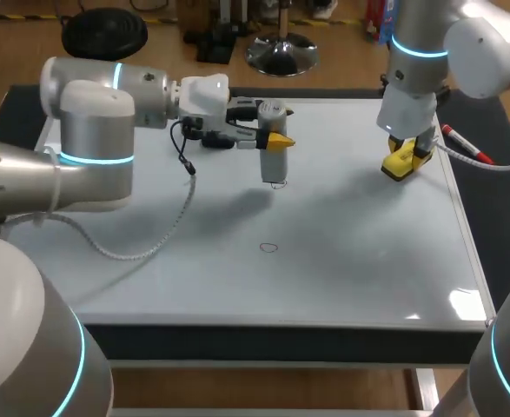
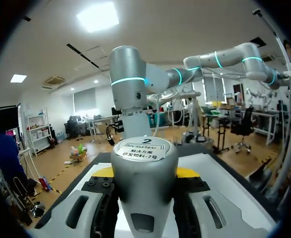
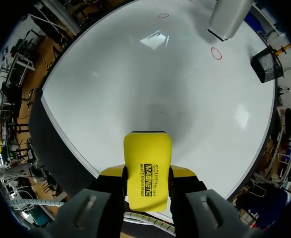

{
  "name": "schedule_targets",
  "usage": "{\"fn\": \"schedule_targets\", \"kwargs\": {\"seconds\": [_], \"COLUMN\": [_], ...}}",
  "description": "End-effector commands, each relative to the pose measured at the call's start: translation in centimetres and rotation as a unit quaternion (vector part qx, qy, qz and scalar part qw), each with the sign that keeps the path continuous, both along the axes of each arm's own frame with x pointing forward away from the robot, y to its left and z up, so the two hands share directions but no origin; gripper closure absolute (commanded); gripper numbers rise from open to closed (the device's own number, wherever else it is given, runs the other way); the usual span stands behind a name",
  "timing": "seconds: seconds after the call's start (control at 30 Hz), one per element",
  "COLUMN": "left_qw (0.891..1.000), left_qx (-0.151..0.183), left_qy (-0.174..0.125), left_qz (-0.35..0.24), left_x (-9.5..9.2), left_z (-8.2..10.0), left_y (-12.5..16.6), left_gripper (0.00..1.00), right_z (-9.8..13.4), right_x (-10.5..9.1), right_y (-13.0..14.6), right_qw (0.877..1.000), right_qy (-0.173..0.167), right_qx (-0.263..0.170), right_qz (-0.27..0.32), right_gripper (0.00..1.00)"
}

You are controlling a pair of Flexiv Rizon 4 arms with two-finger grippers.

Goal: Pick up the inspection probe, press it on each red-marked spot on the whiteboard one by one, put down the probe, pick up the eraser, and wipe off all the red marks.

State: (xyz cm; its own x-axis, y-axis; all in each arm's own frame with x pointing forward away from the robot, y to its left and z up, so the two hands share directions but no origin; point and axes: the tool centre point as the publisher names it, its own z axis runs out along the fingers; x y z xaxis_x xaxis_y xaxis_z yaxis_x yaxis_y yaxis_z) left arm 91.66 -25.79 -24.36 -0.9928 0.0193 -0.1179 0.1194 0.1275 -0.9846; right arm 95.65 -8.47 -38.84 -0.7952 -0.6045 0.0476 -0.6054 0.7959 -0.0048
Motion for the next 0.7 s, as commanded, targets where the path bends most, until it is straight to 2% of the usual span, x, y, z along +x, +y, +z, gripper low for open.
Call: {"fn": "schedule_targets", "kwargs": {"seconds": [0.03,0.7], "left_qw": [1.000,1.000], "left_qx": [-0.003,-0.007], "left_qy": [0.001,0.004], "left_qz": [-0.007,-0.023], "left_x": [0.9,2.3], "left_z": [-0.9,-3.0], "left_y": [-0.7,-0.7], "left_gripper": [1.00,1.00], "right_z": [0.1,0.1], "right_x": [0.1,0.1], "right_y": [0.0,0.0], "right_qw": [1.000,1.000], "right_qy": [0.000,0.000], "right_qx": [-0.001,-0.001], "right_qz": [0.001,0.001], "right_gripper": [1.00,1.00]}}
